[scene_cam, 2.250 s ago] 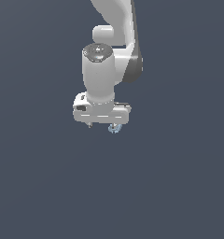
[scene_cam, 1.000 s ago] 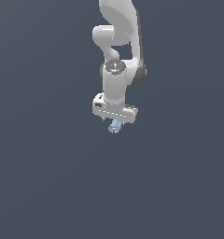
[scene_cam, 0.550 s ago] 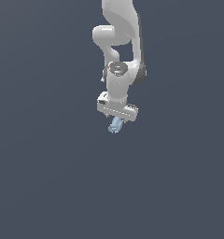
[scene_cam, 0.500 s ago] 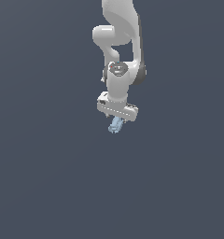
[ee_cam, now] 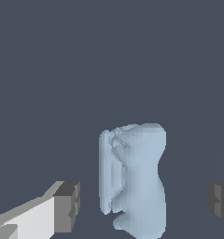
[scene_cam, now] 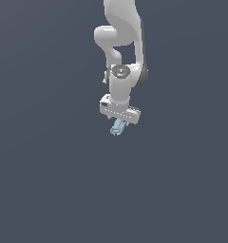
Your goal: Pick up the object and move it to a goal position.
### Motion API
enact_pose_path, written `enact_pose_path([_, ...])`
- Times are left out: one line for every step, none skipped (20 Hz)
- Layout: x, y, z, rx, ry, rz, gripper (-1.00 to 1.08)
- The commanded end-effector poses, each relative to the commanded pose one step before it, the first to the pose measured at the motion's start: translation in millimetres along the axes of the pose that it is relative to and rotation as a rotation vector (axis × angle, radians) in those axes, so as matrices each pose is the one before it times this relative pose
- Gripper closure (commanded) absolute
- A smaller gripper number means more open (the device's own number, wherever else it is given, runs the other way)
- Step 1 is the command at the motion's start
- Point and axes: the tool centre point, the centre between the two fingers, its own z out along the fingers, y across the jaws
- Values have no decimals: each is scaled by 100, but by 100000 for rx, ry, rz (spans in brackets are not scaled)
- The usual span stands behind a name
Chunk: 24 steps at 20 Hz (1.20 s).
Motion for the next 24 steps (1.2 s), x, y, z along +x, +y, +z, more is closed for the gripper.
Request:
enact_pose_path([-68,37,802,-40,-68,74,-92])
enact_pose_path([-32,-7,438,0,0,0,-92])
enact_pose_path([-19,23,488,-1,6,69,-92])
enact_pose_path([-18,21,515,0,6,69,-92])
enact_pose_path([-25,-12,467,0,0,0,-92])
enact_pose_path([-2,19,408,4,4,69,-92])
enact_pose_path([-10,-14,352,0,0,0,-92])
enact_pose_path([-4,-14,294,0,0,0,-92])
enact_pose_path([16,18,234,11,1,68,-92])
enact_pose_path([3,-12,182,0,0,0,-92])
enact_pose_path([4,-9,128,0,0,0,-92])
enact_pose_path([3,-6,76,0,0,0,-92])
enact_pose_path([1,-2,25,0,0,0,-92])
enact_pose_path([0,0,0,0,0,0,108])
enact_pose_path([0,0,0,0,0,0,108])
enact_pose_path([0,0,0,0,0,0,108])
enact_pose_path([0,0,0,0,0,0,108])
enact_pose_path([0,0,0,0,0,0,108])
enact_pose_path([0,0,0,0,0,0,108])
enact_pose_path([0,0,0,0,0,0,108])
enact_pose_path([0,0,0,0,0,0,108])
enact_pose_path([0,0,0,0,0,0,108])
enact_pose_path([0,0,0,0,0,0,108])
enact_pose_path([10,-19,-71,63,75,-5,108])
